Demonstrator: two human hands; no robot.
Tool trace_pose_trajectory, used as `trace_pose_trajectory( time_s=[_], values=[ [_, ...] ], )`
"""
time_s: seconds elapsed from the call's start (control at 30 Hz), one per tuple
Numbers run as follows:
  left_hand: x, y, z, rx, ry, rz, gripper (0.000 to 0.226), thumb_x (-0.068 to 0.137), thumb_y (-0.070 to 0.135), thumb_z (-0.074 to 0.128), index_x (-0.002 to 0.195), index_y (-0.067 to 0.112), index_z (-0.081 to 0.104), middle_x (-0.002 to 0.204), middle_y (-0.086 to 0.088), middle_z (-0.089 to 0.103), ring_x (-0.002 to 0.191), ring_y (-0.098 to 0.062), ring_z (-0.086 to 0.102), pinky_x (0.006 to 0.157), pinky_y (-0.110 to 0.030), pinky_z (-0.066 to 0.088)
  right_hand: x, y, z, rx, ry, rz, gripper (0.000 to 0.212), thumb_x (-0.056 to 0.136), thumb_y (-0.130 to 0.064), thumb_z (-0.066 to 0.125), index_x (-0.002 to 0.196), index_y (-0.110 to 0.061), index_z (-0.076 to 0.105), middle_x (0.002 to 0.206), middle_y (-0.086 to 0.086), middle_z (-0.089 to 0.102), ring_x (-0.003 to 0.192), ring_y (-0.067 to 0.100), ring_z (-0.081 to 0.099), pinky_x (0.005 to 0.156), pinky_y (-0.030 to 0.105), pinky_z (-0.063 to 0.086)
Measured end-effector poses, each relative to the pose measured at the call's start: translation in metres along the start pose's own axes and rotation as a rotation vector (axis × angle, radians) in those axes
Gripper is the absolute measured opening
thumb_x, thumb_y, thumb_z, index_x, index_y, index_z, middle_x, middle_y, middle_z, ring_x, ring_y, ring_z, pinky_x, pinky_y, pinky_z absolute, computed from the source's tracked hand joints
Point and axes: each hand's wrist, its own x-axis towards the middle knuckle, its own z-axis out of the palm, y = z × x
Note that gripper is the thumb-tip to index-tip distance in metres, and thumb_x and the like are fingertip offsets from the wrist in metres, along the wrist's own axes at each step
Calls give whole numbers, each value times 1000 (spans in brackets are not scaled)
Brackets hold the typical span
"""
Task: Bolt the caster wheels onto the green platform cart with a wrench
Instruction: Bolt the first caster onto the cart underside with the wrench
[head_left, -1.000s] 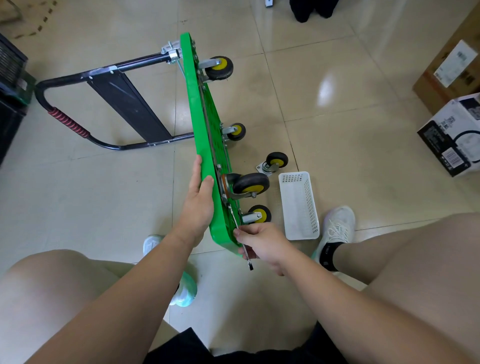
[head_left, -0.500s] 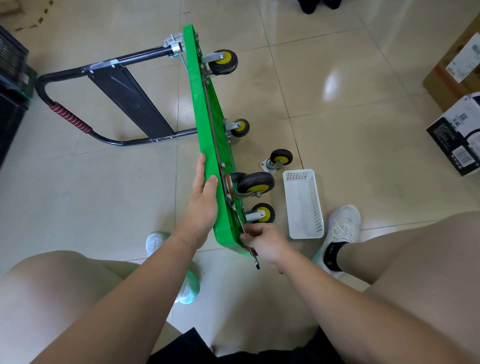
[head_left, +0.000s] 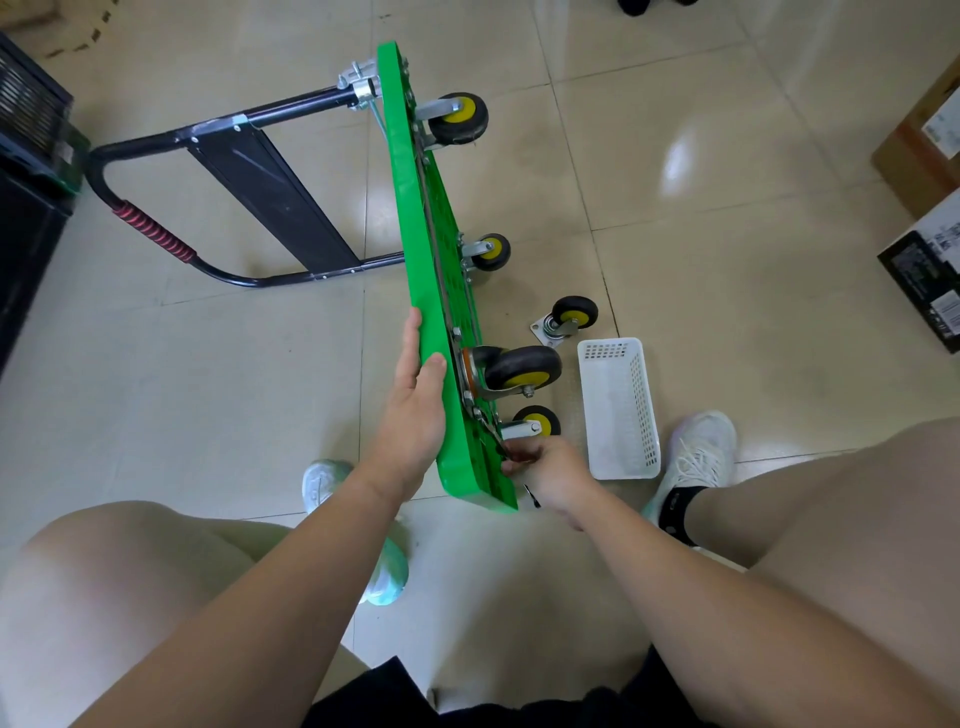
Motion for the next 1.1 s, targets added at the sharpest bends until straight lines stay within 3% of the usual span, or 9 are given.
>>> trace_pose_trajectory(
  time_s=[0.13, 0.27, 0.37, 0.57, 0.77, 0.97, 1.1],
  values=[
    [0, 0, 1, 3, 7, 6, 52, 102, 43, 35, 134, 83, 25, 152, 21, 50, 133, -11, 55, 114, -47, 44, -14, 1, -10, -20, -7, -24, 34, 91, -8, 71, 124, -14, 68, 113, -2, 72, 110, 19, 65, 95, 28, 47],
    [-2, 2, 2, 5, 18, -8, 53, 110, 35, 33, 145, 73, 24, 141, 31, 52, 128, -2, 56, 114, -40, 44, -32, -2, -9, 9, -23, -3, 33, 94, -11, 67, 127, -12, 66, 107, 1, 73, 90, 15, 70, 74, 21, 54],
    [-3, 3, 2, 0, 20, -18, 52, 111, 35, 32, 144, 74, 24, 146, 22, 54, 127, -8, 58, 111, -43, 47, -44, -8, -5, 44, -28, -22, 26, 94, -10, 67, 120, -11, 70, 93, 0, 72, 72, 8, 66, 62, 19, 52],
    [-6, 5, 3, -9, 32, -7, 54, 109, 36, 34, 120, 89, 29, 146, 19, 55, 127, -12, 60, 110, -47, 49, -56, -15, -1, 104, -54, -88, 21, 94, -14, 67, 115, -14, 73, 88, -4, 74, 69, 7, 65, 70, 25, 56],
    [-5, 4, 2, 2, 31, -7, 52, 105, 41, 34, 123, 89, 28, 150, 18, 52, 132, -16, 56, 113, -49, 46, -59, -20, -1, 158, -107, -84, 21, 94, -22, 68, 114, -19, 73, 84, -8, 75, 66, 4, 68, 71, 24, 57],
    [-5, 4, 3, 7, 27, -14, 51, 108, 40, 31, 123, 88, 26, 148, 17, 53, 128, -15, 59, 110, -49, 48, -56, -18, 1, 169, -112, -69, 17, 95, -24, 68, 110, -20, 74, 95, 12, 76, 71, 16, 67, 80, 39, 61],
    [-5, 4, 3, 4, 25, -12, 51, 107, 41, 32, 123, 88, 27, 146, 19, 55, 128, -15, 59, 111, -48, 47, -56, -19, 3, 185, -111, -71, 18, 93, -23, 70, 110, -20, 74, 91, 4, 77, 68, 10, 68, 75, 29, 61]
  ],
)
